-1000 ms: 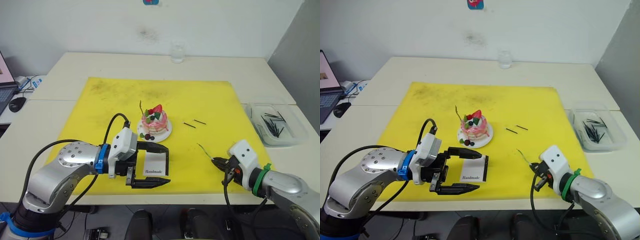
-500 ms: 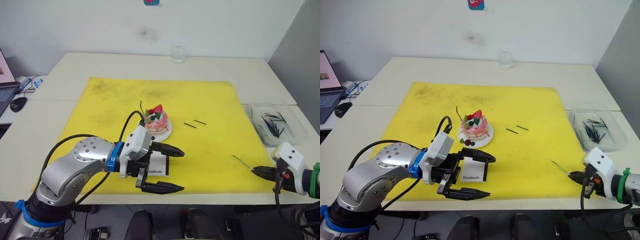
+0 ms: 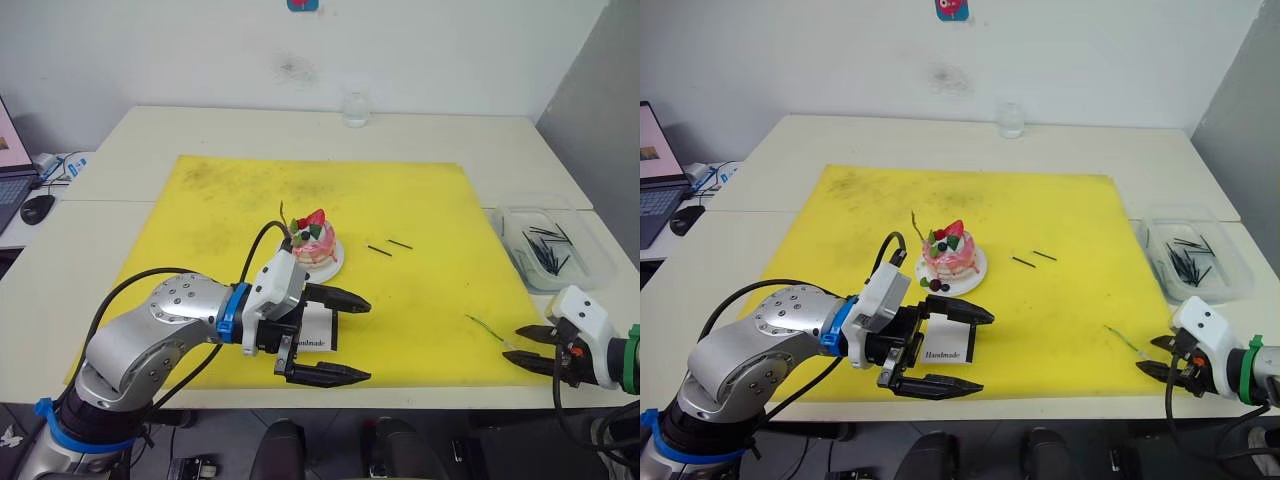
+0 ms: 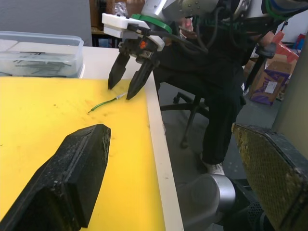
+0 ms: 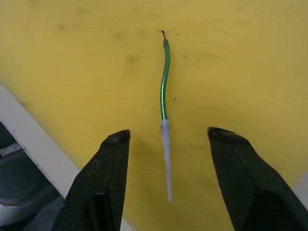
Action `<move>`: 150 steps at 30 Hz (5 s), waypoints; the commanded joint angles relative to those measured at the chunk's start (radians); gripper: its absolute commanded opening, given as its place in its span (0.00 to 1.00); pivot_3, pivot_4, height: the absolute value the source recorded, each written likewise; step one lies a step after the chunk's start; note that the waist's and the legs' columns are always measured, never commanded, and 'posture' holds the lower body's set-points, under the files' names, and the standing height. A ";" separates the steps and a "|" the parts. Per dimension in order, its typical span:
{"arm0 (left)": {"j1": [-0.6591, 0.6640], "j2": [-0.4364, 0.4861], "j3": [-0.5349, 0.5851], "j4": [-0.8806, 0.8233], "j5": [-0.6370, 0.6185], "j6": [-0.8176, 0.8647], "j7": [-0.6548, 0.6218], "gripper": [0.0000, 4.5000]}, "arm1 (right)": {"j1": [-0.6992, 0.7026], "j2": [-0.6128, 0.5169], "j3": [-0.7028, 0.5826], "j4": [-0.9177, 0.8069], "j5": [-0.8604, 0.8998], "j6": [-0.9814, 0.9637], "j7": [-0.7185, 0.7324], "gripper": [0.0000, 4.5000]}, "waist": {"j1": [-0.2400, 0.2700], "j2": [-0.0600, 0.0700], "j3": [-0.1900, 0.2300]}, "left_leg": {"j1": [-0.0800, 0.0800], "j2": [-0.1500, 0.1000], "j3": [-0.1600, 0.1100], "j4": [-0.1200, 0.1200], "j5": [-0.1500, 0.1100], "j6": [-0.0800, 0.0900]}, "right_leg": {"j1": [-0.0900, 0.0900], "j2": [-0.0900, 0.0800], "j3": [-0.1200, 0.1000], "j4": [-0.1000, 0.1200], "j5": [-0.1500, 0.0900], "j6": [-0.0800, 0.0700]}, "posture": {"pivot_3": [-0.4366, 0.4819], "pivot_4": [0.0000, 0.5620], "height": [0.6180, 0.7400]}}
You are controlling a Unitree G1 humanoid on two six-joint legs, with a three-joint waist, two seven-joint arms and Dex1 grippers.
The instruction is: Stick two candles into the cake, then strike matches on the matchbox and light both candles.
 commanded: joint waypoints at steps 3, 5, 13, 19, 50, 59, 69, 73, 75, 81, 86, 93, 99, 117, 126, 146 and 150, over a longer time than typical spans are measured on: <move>0.010 0.005 0.003 -0.037 0.033 -0.033 0.013 1.00 | -0.074 -0.107 -0.057 -0.066 0.059 0.120 0.035 0.54 | 0.001 0.001 0.000 | 0.000 0.000 0.000 0.000 0.000 0.000 | 0.000 0.000 0.000 0.000 0.000 0.000 | 0.48 0.27 1.00; 0.018 0.011 -0.005 -0.052 0.053 -0.049 0.005 1.00 | -0.112 -0.171 -0.034 -0.074 0.086 0.203 0.044 0.54 | 0.001 0.001 0.000 | 0.000 0.000 0.000 0.000 0.000 0.000 | 0.000 0.000 0.000 0.000 0.000 0.000 | 0.48 0.27 1.00; 0.026 -0.005 -0.056 -0.095 0.093 -0.089 -0.005 1.00 | -0.321 -0.291 0.254 -0.062 0.080 0.331 0.034 0.54 | 0.001 0.001 0.000 | 0.000 0.000 0.000 0.000 0.000 0.000 | 0.000 0.000 0.000 -0.001 0.000 0.000 | 0.48 0.27 1.00; 0.032 -0.008 -0.075 -0.094 0.117 -0.122 -0.016 1.00 | -0.444 -0.265 0.441 -0.027 0.019 0.323 0.027 0.54 | 0.001 0.001 0.000 | 0.000 0.000 0.000 0.000 0.000 0.000 | 0.000 0.000 0.001 -0.001 0.000 0.000 | 0.48 0.27 1.00; 0.078 -0.035 -0.021 -0.067 0.119 -0.118 0.063 1.00 | -0.614 -0.232 0.486 0.013 0.008 0.305 0.134 0.02 | -0.001 0.002 0.000 | 0.000 0.000 0.000 0.000 0.000 0.000 | 0.000 0.000 0.000 0.000 0.000 0.000 | 0.48 0.27 1.00; 0.209 0.005 0.279 -0.107 -0.037 0.011 0.253 1.00 | -0.932 0.305 0.354 0.052 0.130 0.292 -0.135 0.02 | -0.019 0.000 -0.001 | 0.000 0.003 -0.002 0.000 0.000 0.000 | 0.000 0.000 0.001 0.001 0.001 -0.001 | 0.48 0.27 1.00; 0.231 0.054 0.452 0.011 -0.024 -0.008 0.284 1.00 | -0.896 0.886 0.465 0.329 -0.145 -0.387 -0.426 0.02 | -0.012 0.000 -0.001 | -0.001 0.001 0.001 0.000 0.000 0.000 | -0.001 -0.002 0.002 0.000 0.001 0.000 | 0.48 0.27 1.00; 0.247 0.071 0.483 0.045 -0.047 0.022 0.280 1.00 | -0.861 0.999 0.497 0.455 -0.197 -0.611 -0.417 0.02 | -0.016 0.000 -0.001 | -0.001 0.002 0.000 0.000 0.000 0.000 | -0.001 -0.002 0.003 0.000 0.001 0.000 | 0.48 0.27 1.00; 0.243 0.077 0.485 0.043 -0.071 0.037 0.275 1.00 | -0.851 1.020 0.516 0.501 -0.223 -0.681 -0.407 0.02 | -0.014 0.000 -0.001 | -0.001 0.002 0.000 0.000 0.000 0.000 | -0.002 -0.002 0.001 0.001 0.002 0.000 | 0.48 0.27 1.00; 0.209 0.107 0.473 0.068 -0.079 0.037 0.244 1.00 | -0.827 1.064 0.544 0.603 -0.253 -0.780 -0.399 0.02 | -0.014 0.000 -0.001 | 0.000 0.002 0.000 0.000 0.000 0.000 | -0.001 -0.002 0.001 0.001 0.003 -0.002 | 0.48 0.27 1.00; 0.181 0.116 0.456 0.083 -0.073 0.036 0.229 1.00 | -0.826 1.079 0.536 0.677 -0.274 -0.832 -0.407 0.02 | -0.015 0.000 -0.001 | 0.000 0.003 0.000 0.000 0.000 0.000 | -0.002 -0.002 0.001 0.001 0.003 -0.003 | 0.48 0.27 1.00; 0.170 0.116 0.442 0.086 -0.068 0.034 0.225 1.00 | -0.839 1.096 0.523 0.746 -0.288 -0.883 -0.416 0.02 | -0.016 0.000 -0.001 | 0.000 0.003 0.000 0.000 0.000 0.000 | -0.002 -0.002 0.002 0.001 0.003 -0.003 | 0.48 0.27 1.00; 0.167 0.114 0.438 0.084 -0.067 0.034 0.227 1.00 | -0.831 1.091 0.520 0.772 -0.305 -0.915 -0.422 0.02 | -0.016 0.000 -0.001 | 0.000 0.003 0.000 0.000 0.000 0.000 | -0.002 -0.002 0.002 0.001 0.003 -0.003 | 0.48 0.27 1.00; 0.160 0.113 0.424 0.086 -0.059 0.033 0.225 1.00 | -0.784 1.110 0.523 0.838 -0.340 -1.027 -0.455 0.02 | -0.016 0.000 -0.001 | 0.000 0.003 0.000 0.000 0.000 0.000 | -0.002 -0.002 0.002 0.001 0.003 -0.003 | 0.48 0.27 1.00; 0.185 0.100 0.415 0.079 -0.045 0.019 0.223 1.00 | -0.750 1.113 0.529 0.865 -0.346 -1.065 -0.464 0.02 | -0.016 0.000 -0.001 | 0.000 0.003 0.000 0.000 0.000 0.000 | -0.002 -0.002 0.002 0.001 0.003 -0.003 | 0.48 0.27 1.00; 0.188 0.091 0.387 0.070 -0.030 0.004 0.224 1.00 | -0.747 1.133 0.523 0.806 -0.338 -1.028 -0.479 0.11 | -0.016 0.000 -0.001 | 0.001 0.004 0.000 -0.001 0.000 0.000 | -0.002 -0.002 0.002 0.001 0.003 -0.003 | 0.48 0.27 1.00; 0.184 0.090 0.376 0.071 -0.019 -0.003 0.224 1.00 | -0.749 1.124 0.529 0.765 -0.348 -1.004 -0.485 0.39 | -0.016 0.000 -0.001 | 0.001 0.004 0.000 -0.001 0.000 0.000 | -0.002 -0.002 0.002 0.001 0.003 -0.003 | 0.48 0.27 1.00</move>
